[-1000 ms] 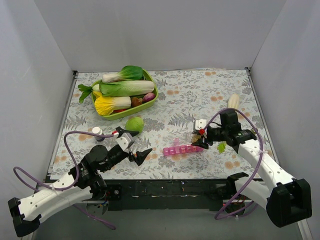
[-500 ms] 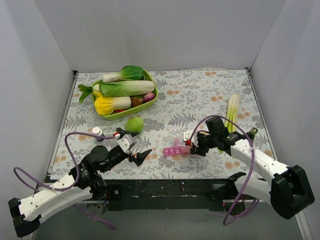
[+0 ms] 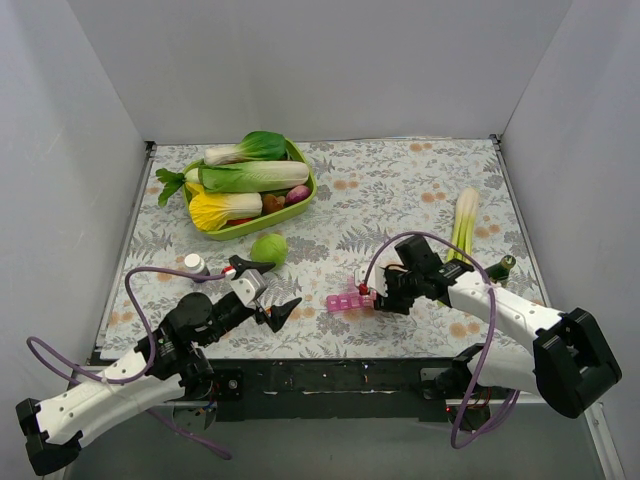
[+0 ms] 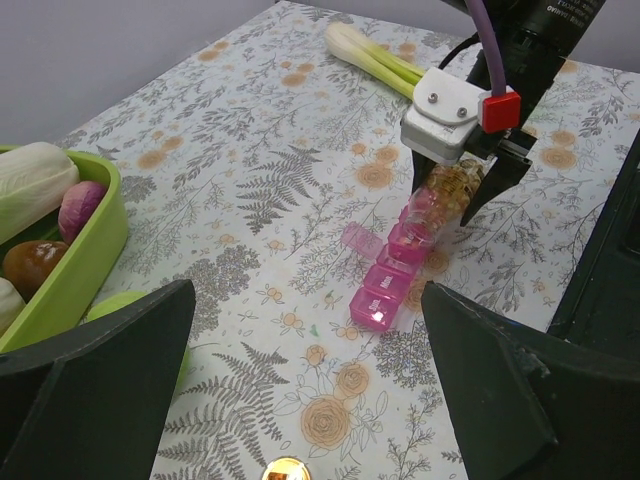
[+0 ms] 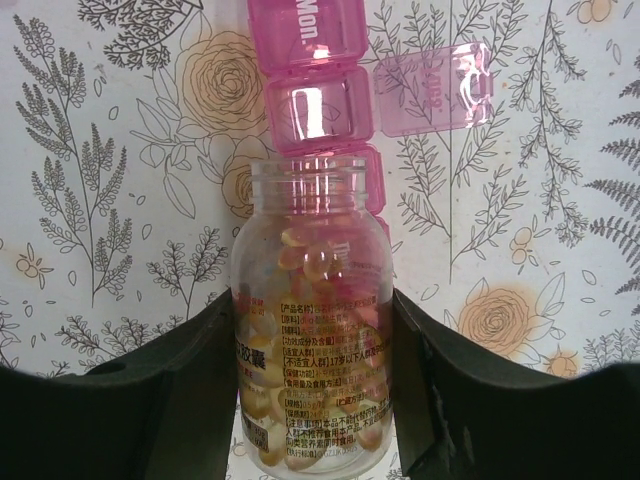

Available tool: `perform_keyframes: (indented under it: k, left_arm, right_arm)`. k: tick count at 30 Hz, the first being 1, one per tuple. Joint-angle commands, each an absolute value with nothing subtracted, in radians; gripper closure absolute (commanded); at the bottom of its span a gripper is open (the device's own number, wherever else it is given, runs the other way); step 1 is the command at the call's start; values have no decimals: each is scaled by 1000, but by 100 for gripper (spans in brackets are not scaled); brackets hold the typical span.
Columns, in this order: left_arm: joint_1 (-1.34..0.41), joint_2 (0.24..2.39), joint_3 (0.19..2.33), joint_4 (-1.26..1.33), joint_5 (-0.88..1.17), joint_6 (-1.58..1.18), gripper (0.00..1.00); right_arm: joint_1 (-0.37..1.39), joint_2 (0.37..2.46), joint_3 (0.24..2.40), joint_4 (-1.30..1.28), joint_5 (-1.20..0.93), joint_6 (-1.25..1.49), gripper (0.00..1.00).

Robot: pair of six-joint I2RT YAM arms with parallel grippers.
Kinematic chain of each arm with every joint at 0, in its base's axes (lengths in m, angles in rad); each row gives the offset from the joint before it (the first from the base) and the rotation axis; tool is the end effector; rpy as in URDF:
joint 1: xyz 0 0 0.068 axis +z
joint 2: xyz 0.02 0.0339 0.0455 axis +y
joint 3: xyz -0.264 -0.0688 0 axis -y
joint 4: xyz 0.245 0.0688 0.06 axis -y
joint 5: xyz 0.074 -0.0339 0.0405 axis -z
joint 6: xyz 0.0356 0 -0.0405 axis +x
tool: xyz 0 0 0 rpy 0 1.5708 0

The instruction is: Sort the pills into containers

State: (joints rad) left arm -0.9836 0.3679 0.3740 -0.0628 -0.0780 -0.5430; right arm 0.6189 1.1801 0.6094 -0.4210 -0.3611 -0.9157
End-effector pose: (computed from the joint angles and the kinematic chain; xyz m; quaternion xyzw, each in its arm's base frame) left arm 0.0730 -0.1047 0.2637 0.1326 0.7146 -0.4539 0.5155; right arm 0.1693 0.1360 0.1859 -0.6914 0.6430 0.1287 0.3032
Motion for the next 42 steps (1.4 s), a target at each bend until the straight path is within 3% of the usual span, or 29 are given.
perform_keyframes:
  k: [1,42]
  left_arm:
    - [-980,354,380,-78,-80,-531,2]
    - [-980,337,382,-86,-64,-529,2]
  right_arm:
    - [643,1192,681,-443,-315,-904,99]
    - [769,1336,821,-571,-134,-887,99]
